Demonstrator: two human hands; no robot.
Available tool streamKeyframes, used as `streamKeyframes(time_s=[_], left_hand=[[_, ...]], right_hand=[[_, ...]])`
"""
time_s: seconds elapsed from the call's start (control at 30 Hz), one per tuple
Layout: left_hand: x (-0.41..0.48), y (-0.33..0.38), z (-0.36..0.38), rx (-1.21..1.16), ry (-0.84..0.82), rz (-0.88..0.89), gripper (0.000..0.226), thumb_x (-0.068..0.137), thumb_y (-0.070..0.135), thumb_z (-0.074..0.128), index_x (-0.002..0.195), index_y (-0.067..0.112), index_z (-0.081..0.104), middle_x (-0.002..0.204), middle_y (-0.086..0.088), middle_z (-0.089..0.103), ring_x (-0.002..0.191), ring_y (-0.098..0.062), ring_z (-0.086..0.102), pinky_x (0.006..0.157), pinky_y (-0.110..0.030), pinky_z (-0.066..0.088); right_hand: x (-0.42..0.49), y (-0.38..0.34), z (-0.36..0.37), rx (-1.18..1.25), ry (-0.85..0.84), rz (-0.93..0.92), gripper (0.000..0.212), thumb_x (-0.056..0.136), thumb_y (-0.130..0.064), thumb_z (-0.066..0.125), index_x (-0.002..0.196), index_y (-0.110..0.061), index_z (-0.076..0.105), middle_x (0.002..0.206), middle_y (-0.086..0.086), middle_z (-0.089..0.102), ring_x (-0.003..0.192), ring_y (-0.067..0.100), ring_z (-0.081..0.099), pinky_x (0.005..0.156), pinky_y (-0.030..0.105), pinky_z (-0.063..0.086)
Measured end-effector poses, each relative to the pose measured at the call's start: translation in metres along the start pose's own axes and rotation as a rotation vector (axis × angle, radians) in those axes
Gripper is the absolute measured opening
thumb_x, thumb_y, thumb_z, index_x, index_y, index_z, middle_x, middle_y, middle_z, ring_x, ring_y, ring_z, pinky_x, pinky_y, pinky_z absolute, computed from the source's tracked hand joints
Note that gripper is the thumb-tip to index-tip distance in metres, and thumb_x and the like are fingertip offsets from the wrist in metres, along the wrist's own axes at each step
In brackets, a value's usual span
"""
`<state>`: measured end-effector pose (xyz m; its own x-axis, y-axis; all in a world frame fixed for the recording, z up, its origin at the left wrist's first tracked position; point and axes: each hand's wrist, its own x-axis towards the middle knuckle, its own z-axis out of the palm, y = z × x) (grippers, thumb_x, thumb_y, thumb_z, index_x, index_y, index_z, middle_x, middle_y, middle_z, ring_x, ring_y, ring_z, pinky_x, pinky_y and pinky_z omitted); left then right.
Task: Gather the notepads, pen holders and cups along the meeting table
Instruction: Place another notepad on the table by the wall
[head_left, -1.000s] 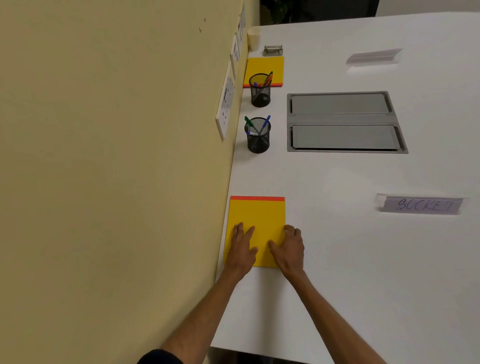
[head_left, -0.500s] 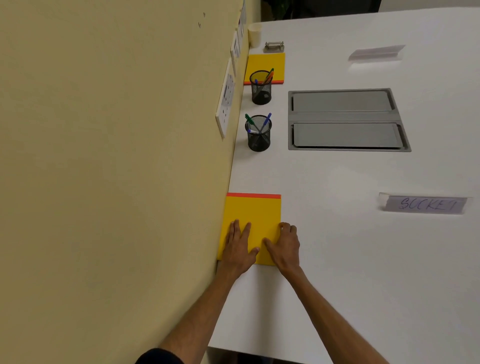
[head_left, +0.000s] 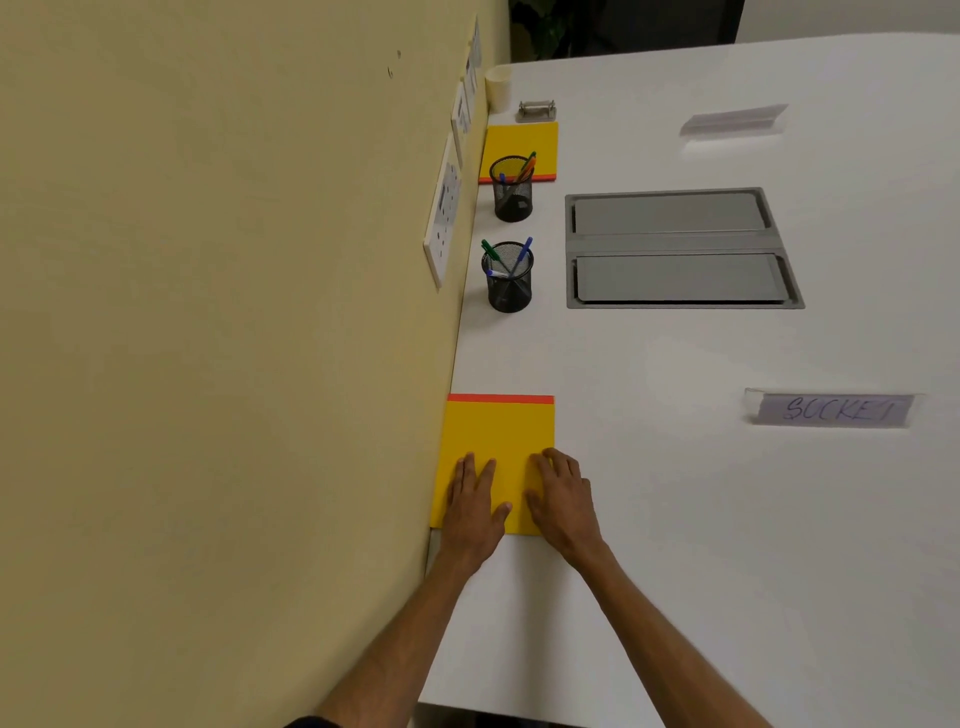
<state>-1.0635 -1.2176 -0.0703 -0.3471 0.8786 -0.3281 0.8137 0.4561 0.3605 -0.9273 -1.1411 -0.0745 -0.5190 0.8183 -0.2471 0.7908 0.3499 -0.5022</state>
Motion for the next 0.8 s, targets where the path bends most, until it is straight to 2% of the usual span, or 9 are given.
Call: streamKeyframes(time_s=[0.1,0.2,0.33,0.47,0.8], left_hand=[[-0.003,0.005,-0.001,0.023,0.008,-0.034,0.075,0.101,0.040,0.044,0.156,0.011,0.002,0.164,-0.009,-0.005,0.152,-0.024,-0.006,0.123,-0.035,0.007],[-0.010,0.016,0.001,0.035,0.052,-0.070,0.074,0.103,0.038,0.040,0.155,0.008,-0.003,0.164,-0.011,-0.004,0.152,-0.024,-0.005,0.124,-0.035,0.008],[-0.018,0.032,-0.001,0.072,0.060,-0.020,0.065,0.105,0.035,0.034,0.155,0.009,0.001,0.164,-0.010,-0.001,0.152,-0.023,-0.002,0.124,-0.035,0.007],[-0.024,0.052,-0.018,-0.013,0.108,0.041,0.060,0.105,0.036,0.033,0.155,0.012,0.011,0.164,-0.007,0.006,0.152,-0.020,0.001,0.124,-0.035,0.009],[-0.049,0.120,-0.079,-0.120,0.257,0.151,0.059,0.104,0.043,0.026,0.155,0.014,0.019,0.164,-0.005,0.011,0.152,-0.019,0.003,0.124,-0.039,0.010]], right_hand=[[-0.001,0.002,-0.007,-0.030,-0.025,-0.020,0.053,0.099,-0.035,0.049,0.147,-0.015,0.036,0.156,0.006,0.030,0.143,0.024,0.029,0.108,0.042,0.037],[-0.005,0.004,-0.016,-0.043,0.041,-0.031,0.051,0.099,-0.032,0.048,0.146,-0.015,0.039,0.153,0.006,0.035,0.140,0.023,0.034,0.106,0.040,0.040],[-0.011,0.006,-0.038,-0.017,0.147,-0.010,0.050,0.099,-0.030,0.048,0.146,-0.015,0.039,0.149,0.004,0.041,0.137,0.021,0.037,0.103,0.038,0.043],[-0.020,0.010,-0.064,0.007,0.231,0.034,0.047,0.101,-0.030,0.045,0.145,-0.014,0.039,0.147,0.004,0.042,0.136,0.021,0.039,0.102,0.039,0.043],[-0.061,0.011,-0.148,0.070,0.448,0.050,0.047,0.103,-0.039,0.037,0.141,-0.013,0.043,0.145,0.004,0.044,0.135,0.021,0.040,0.103,0.041,0.040]])
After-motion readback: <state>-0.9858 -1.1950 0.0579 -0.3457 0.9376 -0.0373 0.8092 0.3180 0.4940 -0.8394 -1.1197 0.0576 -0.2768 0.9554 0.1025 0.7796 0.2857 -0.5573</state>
